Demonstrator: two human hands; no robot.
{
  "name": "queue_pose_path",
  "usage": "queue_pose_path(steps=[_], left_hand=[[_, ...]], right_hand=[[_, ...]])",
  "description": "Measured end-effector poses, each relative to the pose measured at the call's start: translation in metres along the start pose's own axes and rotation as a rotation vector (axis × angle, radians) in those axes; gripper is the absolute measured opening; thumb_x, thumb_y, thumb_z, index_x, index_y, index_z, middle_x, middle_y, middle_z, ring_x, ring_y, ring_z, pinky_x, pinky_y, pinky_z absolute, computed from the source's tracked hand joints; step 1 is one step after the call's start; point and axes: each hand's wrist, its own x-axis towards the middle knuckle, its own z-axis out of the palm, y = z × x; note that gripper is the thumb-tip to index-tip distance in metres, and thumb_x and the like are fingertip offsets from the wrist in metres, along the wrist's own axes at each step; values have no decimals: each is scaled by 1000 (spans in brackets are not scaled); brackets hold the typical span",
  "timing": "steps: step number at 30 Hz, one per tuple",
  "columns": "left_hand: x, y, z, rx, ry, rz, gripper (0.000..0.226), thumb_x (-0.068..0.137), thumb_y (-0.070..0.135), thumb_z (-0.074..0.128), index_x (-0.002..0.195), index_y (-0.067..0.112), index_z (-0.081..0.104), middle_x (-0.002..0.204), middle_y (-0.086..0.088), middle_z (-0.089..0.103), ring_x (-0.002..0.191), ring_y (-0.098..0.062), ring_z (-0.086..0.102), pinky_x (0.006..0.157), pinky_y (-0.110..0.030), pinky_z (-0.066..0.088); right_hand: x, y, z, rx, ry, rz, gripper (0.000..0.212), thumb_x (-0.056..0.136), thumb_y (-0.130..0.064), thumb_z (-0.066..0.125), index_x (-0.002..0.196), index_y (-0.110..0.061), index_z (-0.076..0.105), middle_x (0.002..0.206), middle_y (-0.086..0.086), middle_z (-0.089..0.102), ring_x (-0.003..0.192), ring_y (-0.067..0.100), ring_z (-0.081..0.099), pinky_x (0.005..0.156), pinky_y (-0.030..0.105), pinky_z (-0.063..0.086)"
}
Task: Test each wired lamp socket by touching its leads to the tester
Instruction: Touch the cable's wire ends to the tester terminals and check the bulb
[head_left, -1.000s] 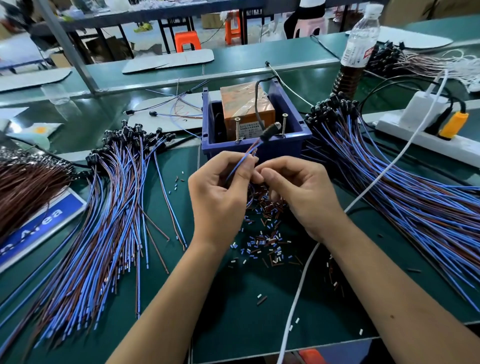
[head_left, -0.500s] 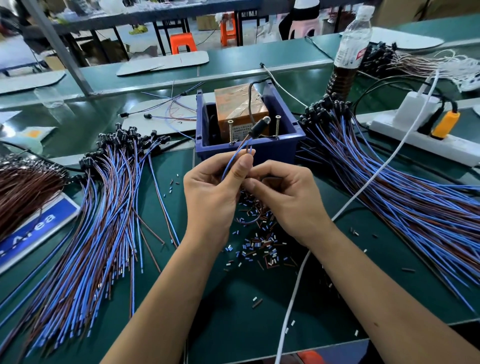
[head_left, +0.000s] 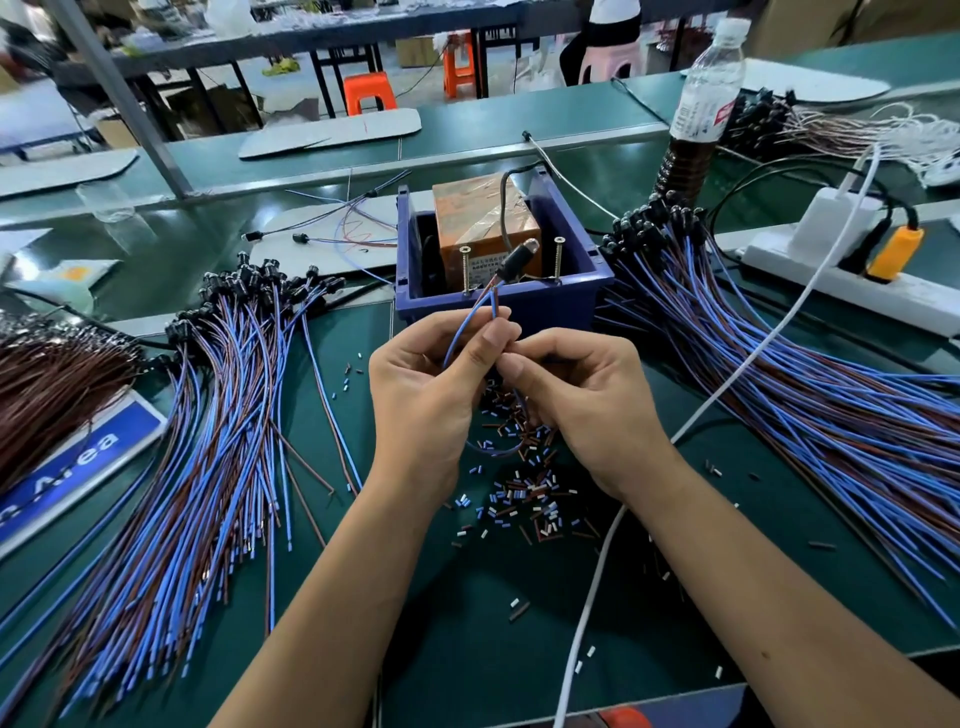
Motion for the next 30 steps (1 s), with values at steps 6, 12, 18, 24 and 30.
queue_pose_path(steps=[6, 12, 18, 24, 30], left_hand=[[2, -2, 0, -6, 63, 43, 14, 74, 17, 82, 85, 10, 79, 82, -9, 78, 56, -4, 64, 54, -11, 46], [5, -1, -4, -46, 147, 63, 19, 79, 20, 79, 88, 4, 75, 65, 2, 68, 43, -3, 40, 44, -15, 33], [9, 3, -6, -100, 234, 65, 15, 85, 18, 74, 91, 5, 74, 58, 5, 57, 41, -4, 27, 41, -16, 23], [7, 4, -6, 30, 151, 97, 15, 100, 14, 63, 89, 10, 73, 76, 2, 67, 43, -8, 34, 43, -17, 29], [7, 4, -5, 53, 102, 134, 26, 104, 23, 57, 81, 21, 70, 91, -5, 74, 43, -12, 36, 43, -20, 31]], right_hand=[[0, 1, 2, 42, 56, 21, 8, 90, -17, 76, 89, -10, 80, 69, 32, 59, 47, 22, 39, 46, 40, 29], [1, -1, -1, 23, 132, -21, 9, 94, -14, 74, 93, -7, 79, 75, 10, 74, 44, 13, 49, 45, 26, 43], [1, 0, -5, -69, 291, -89, 14, 97, -9, 72, 110, -16, 73, 73, 7, 73, 46, 10, 50, 47, 24, 43], [2, 3, -6, -159, 369, -163, 22, 98, -5, 70, 118, -14, 69, 72, 7, 71, 53, 5, 58, 54, 17, 45], [1, 4, -2, -66, 294, -59, 15, 100, -6, 65, 108, -16, 72, 74, 7, 72, 46, 6, 51, 48, 20, 44]])
